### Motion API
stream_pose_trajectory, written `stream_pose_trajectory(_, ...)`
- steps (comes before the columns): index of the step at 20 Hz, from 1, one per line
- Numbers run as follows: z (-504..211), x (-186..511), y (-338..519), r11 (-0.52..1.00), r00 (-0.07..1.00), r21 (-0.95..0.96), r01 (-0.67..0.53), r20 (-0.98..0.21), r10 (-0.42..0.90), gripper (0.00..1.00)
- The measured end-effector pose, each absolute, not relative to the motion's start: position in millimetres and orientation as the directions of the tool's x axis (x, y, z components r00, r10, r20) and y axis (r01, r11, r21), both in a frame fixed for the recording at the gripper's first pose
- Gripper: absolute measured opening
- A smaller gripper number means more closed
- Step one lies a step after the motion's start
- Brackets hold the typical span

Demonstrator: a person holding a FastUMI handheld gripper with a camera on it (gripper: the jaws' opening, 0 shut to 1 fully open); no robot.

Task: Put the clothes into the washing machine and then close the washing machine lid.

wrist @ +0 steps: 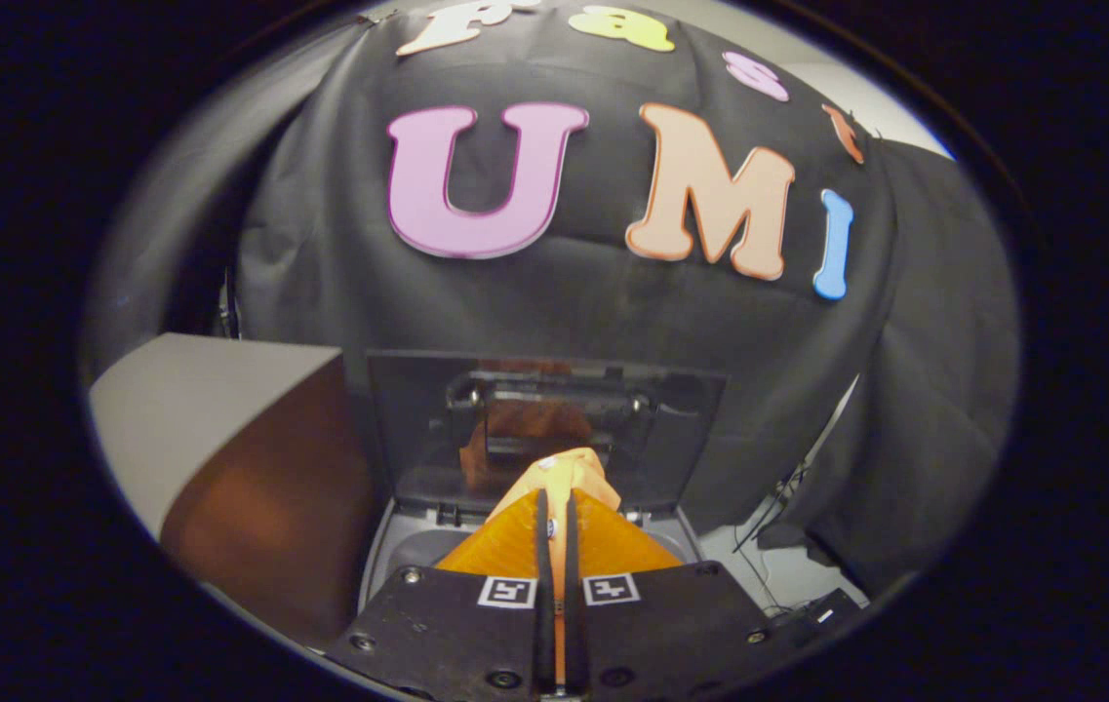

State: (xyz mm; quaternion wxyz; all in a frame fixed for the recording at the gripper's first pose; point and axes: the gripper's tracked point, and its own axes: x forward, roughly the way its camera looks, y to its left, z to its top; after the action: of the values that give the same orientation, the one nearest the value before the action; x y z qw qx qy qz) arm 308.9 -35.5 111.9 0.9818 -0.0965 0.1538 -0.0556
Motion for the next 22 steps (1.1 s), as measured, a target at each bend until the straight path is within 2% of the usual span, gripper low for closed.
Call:
stream_pose_trajectory(2, 83, 314, -45, 0.980, 0.933, -0.177, 0.093, -0.327, -0.148, 0.04)
stream_pose_trajectory(5, 46, 321, -49, 0.989, 0.915, -0.122, 0.080, -0.386, -0.122, 0.09)
stream_pose_trajectory(7, 48, 319, -50, 0.991, 0.921, -0.112, 0.075, -0.373, -0.112, 0.14)
stream_pose_trajectory(9, 44, 320, -49, 0.990, 0.918, -0.127, 0.069, -0.381, -0.113, 0.15)
stream_pose_trajectory(10, 40, 321, -50, 0.988, 0.914, -0.138, 0.063, -0.390, -0.113, 0.20)
stream_pose_trajectory(15, 47, 327, -52, 0.981, 0.913, -0.167, 0.095, -0.379, -0.152, 0.97)
stream_pose_trajectory(20, 25, 326, -26, 1.000, 0.843, -0.031, 0.001, -0.537, -0.018, 0.99)
stream_pose_trajectory(22, 33, 329, -30, 0.997, 0.847, -0.079, 0.006, -0.529, -0.047, 0.99)
